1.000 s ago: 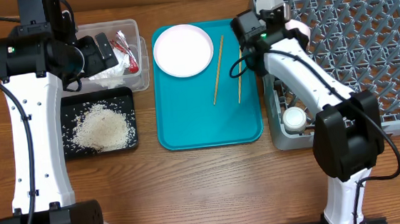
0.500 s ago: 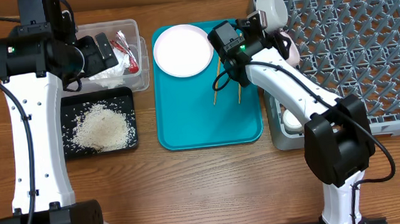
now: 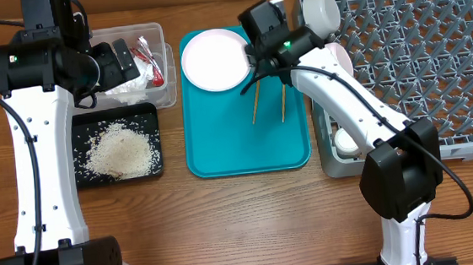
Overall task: Sort waste into correct bins and load items into the dishwasher
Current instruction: 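Reach the right gripper to the white plate and grasp its edge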
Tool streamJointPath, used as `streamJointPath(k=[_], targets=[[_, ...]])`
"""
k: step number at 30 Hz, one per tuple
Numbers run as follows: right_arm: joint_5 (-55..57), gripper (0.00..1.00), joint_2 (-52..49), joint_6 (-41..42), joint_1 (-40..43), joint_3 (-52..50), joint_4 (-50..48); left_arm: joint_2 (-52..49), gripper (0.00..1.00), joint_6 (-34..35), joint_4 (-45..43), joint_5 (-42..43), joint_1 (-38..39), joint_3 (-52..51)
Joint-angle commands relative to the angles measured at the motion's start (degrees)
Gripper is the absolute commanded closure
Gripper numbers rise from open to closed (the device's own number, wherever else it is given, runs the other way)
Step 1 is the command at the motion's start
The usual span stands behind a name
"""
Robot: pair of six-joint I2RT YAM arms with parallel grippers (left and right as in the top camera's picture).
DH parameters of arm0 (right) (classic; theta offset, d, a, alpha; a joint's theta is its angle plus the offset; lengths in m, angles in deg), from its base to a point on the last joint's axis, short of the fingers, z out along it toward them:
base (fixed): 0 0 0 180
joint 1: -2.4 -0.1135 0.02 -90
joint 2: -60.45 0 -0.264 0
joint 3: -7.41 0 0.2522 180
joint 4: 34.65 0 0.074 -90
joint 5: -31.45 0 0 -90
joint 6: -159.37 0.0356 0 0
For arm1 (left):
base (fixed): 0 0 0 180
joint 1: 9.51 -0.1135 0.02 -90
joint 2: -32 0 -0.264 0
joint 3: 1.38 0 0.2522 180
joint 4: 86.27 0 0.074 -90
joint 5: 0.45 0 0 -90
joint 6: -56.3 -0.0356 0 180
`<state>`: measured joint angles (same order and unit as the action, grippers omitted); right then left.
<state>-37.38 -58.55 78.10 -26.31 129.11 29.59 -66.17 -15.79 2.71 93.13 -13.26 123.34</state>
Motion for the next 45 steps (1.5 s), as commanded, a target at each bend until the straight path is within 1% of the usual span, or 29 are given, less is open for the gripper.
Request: streamJointPath(k=[1,3,4,5,6,8,12,14,15,17,19,20,27,31,35,40,43,45], targets=[[-27.9,0.0,1.0,-0.2,0.7,1.2,-1.1,0.0,0.0,0.5,-0.1,-0.6,0.4,0.3],[-33.8,0.0,0.8,-0.2,1.1,1.1,-2.1,0.0,0.0,0.5,-0.1,-0.6,0.4,0.3],[-35.4,0.07,0.7,0.1,1.2,1.1,-2.6,0.0,0.0,0.5,-0.1,-0.6,0.4,0.3],[-35.5,0.21,0.4,1.4,1.4,1.1,-3.1,0.0,0.0,0.5,-0.1,-0.6,0.4,0.3],[-35.1,0.27,0.2,3.7,1.5,1.1,-3.6,0.0,0.0,0.5,-0.1,-0.6,0.4,0.3],[-32.8,0.28,-0.2,8.0,1.5,0.7,-4.5,0.0,0.0,0.5,-0.1,-0.6,0.4,0.3],[-24.9,0.29,-0.7,22.4,1.4,-1.3,-6.8,0.0,0.0,0.5,-0.1,-0.6,0.4,0.3],[-21.0,0.32,-1.2,27.9,1.3,-1.9,-7.6,0.0,0.0,0.5,-0.1,-0.6,0.4,0.3],[-19.2,0.37,-1.7,30.0,1.2,-1.9,-8.0,0.0,0.0,0.5,-0.1,-0.6,0.4,0.3],[-17.6,0.42,-3.1,32.1,1.0,-1.9,-9.2,0.0,0.0,0.5,-0.1,-0.6,0.4,0.3],[-17.6,0.46,-4.7,32.1,0.9,-1.9,-10.4,0.0,0.0,0.5,-0.1,-0.6,0.4,0.3],[-17.5,0.47,-6.0,33.4,0.8,-1.9,-10.6,0.0,0.0,0.5,-0.1,-0.6,0.4,0.3],[-17.9,0.5,-12.6,36.8,0.8,-1.9,-11.6,0.0,0.0,0.5,-0.1,-0.6,0.4,0.3],[-18.0,0.56,-13.8,36.7,0.8,-1.9,-12.7,0.0,0.0,0.5,-0.1,-0.6,0.4,0.3],[-18.3,0.67,-14.2,36.7,0.7,-1.9,-12.7,0.0,0.0,0.5,-0.1,-0.6,0.4,0.3],[-20.0,0.71,-15.4,36.8,0.2,-1.9,-11.8,0.0,0.0,0.5,-0.1,-0.6,0.4,0.3],[-20.0,0.78,-16.0,37.4,0.2,-1.9,-10.8,0.0,0.0,0.5,-0.1,-0.6,0.4,0.3],[-20.0,0.81,-16.4,37.6,0.2,-1.9,-10.4,0.0,0.0,0.5,-0.1,-0.6,0.4,0.3]])
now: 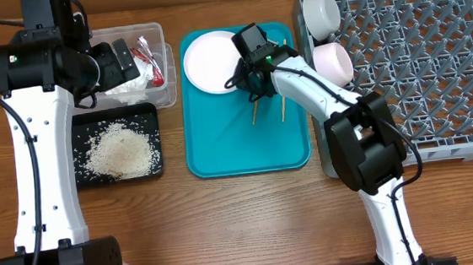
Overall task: Sort waste into correct bins and load items into the dishwasher
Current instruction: 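Reach the right gripper to the white plate and grasp its edge, then carry the plate to the rack and stand it upright with the right gripper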
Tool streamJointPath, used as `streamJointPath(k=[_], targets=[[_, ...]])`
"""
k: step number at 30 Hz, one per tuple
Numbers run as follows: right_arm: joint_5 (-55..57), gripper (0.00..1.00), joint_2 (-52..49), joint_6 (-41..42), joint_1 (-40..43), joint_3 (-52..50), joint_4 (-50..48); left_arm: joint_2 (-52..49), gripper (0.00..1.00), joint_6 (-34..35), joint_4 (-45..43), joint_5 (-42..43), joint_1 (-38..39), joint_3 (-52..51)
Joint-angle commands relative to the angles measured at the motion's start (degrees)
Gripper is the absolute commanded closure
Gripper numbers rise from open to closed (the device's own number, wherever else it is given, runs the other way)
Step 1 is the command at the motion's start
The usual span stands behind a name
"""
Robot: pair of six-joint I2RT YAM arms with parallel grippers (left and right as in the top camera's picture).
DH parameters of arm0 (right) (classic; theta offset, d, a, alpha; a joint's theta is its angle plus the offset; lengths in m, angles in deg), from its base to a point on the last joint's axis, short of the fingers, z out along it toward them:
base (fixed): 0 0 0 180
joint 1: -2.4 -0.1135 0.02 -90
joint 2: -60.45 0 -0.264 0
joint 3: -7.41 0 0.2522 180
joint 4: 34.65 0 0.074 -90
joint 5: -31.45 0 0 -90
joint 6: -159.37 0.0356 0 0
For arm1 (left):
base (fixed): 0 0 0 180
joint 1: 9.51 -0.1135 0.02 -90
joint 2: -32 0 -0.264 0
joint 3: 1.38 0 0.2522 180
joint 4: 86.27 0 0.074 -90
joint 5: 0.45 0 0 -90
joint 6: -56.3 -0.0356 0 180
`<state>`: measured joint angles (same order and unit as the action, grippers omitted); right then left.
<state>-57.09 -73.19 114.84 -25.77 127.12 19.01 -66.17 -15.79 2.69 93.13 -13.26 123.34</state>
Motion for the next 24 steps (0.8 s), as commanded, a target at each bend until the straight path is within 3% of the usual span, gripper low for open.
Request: streamJointPath(k=[1,5,11,19,24], targets=[[-0.6,0.85,-1.8,1.0,-0.4,0.1,0.4,0.0,0.0,0.5,-0.1,-0.6,0.4,0.3],[-2.3,0.96,-1.9,1.0,-0.4,0.1,1.4,0.0,0.0,0.5,-0.1,-0.6,0.4,0.3],[-3.5,0.96,-1.8,-0.1,0.2,1.2,3.7,0.0,0.0,0.5,-0.1,-0.6,0.4,0.3],[-6.4,0.96,3.3,-14.8,3.3,12.8,12.6,0.0,0.0,0.5,-0.1,-0.6,0.4,0.3],[-2.1,0.96,9.7,-22.3,4.8,19.5,17.1,0.0,0.0,0.5,-0.1,-0.6,0.4,0.3]])
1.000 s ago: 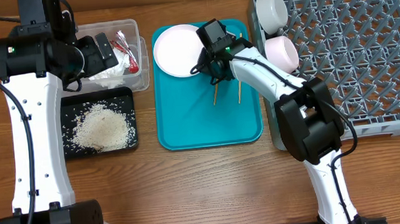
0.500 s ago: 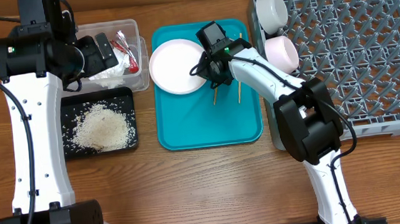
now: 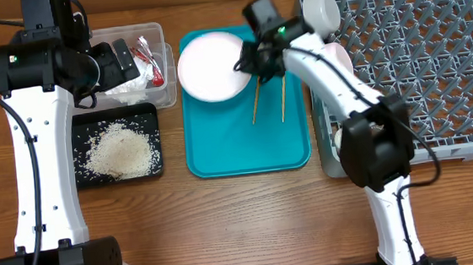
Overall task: Sort waste into correct bins and load items into the dishwasher
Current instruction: 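Carry the plate to the rack and stand it upright with the right gripper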
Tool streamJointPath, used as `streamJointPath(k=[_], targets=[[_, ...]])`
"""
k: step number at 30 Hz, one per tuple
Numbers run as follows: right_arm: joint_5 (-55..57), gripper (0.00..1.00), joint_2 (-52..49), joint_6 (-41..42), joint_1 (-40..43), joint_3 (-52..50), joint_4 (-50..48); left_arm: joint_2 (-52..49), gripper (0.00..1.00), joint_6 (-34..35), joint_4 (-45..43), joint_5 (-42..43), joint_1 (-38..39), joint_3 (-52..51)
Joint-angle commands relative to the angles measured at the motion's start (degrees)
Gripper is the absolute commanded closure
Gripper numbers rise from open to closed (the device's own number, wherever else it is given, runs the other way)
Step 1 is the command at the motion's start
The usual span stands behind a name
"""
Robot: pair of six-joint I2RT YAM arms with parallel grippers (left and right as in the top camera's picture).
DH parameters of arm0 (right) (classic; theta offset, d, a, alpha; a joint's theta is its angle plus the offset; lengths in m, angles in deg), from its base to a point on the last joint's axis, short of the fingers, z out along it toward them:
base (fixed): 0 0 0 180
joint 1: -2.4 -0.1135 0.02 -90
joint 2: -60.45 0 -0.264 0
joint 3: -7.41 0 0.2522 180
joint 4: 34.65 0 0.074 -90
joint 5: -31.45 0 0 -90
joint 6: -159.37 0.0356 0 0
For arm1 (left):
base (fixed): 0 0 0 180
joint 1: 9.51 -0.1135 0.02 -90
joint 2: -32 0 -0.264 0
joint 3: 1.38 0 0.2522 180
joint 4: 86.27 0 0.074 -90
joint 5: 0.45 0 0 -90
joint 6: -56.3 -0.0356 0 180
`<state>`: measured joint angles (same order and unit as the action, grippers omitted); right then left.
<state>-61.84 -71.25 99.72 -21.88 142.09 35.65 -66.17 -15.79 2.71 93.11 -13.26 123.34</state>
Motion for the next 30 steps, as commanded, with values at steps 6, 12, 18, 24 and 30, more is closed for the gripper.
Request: streamJointPath(k=[6,12,18,24,30], targets=[[21.8,0.96,16.2,-10.5,3.0,5.6,3.8,0.0,0.0,0.5,-0.1,-0.6,0.4,0.3],[43.6,0.96,22.1,-11.3,6.5,5.6,6.8,0.0,0.0,0.5,-0.1,-0.6,0.4,0.3],[55.4,0.96,22.6,-26.7,10.4,5.2,1.7,0.0,0.0,0.5,-0.1,-0.6,0.4,0.3],[56.3,0.96,20.2,-40.9,15.2,3.3,-6.8,0.0,0.0,0.5,-0.1,-0.6,0.4,0.3],[56.3,0.96,16.3,-47.1,18.4,2.8,-10.6,0.0,0.0,0.5,-0.1,-0.6,0.4,0.3]])
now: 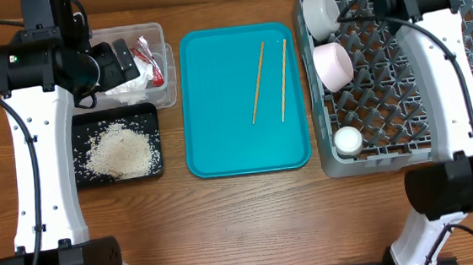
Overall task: Sort waste into correct bins and load items into the dishwasher
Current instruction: 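Carry the plate to the rack and stand it upright with the right gripper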
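The teal tray (221, 151) holds only two wooden chopsticks (258, 82), lying side by side. My right gripper is at the frame's top edge over the back left of the grey dish rack. A thin white edge of the plate shows at its fingers, so the plate seems held on edge. A white cup (322, 11), a pink bowl (333, 64) and a small white cup (347, 141) sit in the rack. My left gripper (134, 60) hangs over the clear bin (161, 88); its jaws are hidden.
The clear bin holds crumpled white waste and a red-and-white wrapper (147, 55). A black tray (88, 180) in front of it carries a heap of rice (120, 152). The rack fills the right side of the table.
The plate has left the tray. My right gripper, which was at the plate's right rim over the tray, is now over the rack's back left. The left arm has not moved.
The right gripper stood at the plate's right rim on the tray, then lower against it. Then the plate sat shifted a little left with the gripper on its rim. Now the plate is off the tray and the gripper is over the rack.
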Tool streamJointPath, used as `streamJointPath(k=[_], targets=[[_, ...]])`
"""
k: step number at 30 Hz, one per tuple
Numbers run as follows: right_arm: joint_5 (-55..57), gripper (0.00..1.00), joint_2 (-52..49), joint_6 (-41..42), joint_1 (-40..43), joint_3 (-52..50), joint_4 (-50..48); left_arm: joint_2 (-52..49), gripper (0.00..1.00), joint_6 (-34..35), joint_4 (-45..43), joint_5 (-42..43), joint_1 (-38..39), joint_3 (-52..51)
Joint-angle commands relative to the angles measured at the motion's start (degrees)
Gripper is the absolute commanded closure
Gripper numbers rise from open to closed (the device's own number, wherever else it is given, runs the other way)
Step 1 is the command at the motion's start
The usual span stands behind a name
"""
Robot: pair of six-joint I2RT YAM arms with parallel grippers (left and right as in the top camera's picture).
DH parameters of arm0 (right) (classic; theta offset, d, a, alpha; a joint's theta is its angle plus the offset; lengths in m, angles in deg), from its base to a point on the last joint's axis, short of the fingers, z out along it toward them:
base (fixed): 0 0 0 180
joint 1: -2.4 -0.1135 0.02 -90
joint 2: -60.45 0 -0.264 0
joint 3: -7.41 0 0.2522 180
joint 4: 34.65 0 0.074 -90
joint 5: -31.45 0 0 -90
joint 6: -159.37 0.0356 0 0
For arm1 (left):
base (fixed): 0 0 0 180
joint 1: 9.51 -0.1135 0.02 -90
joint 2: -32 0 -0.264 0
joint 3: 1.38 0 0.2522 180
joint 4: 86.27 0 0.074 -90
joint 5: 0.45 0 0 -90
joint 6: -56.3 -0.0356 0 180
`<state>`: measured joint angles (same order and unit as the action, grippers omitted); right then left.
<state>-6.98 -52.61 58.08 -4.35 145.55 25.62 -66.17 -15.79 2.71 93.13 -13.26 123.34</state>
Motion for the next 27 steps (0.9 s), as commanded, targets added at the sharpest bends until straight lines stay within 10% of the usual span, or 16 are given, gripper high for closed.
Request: streamJointPath(k=[1,27], targets=[[1.3,0.96,-3.0,-5.5,1.2,-0.7,-0.5,0.0,0.0,0.5,-0.1,-0.6,0.4,0.3],[-1.7,0.96,-15.0,-5.2,1.4,-0.7,0.1,0.0,0.0,0.5,-0.1,-0.6,0.4,0.3]])
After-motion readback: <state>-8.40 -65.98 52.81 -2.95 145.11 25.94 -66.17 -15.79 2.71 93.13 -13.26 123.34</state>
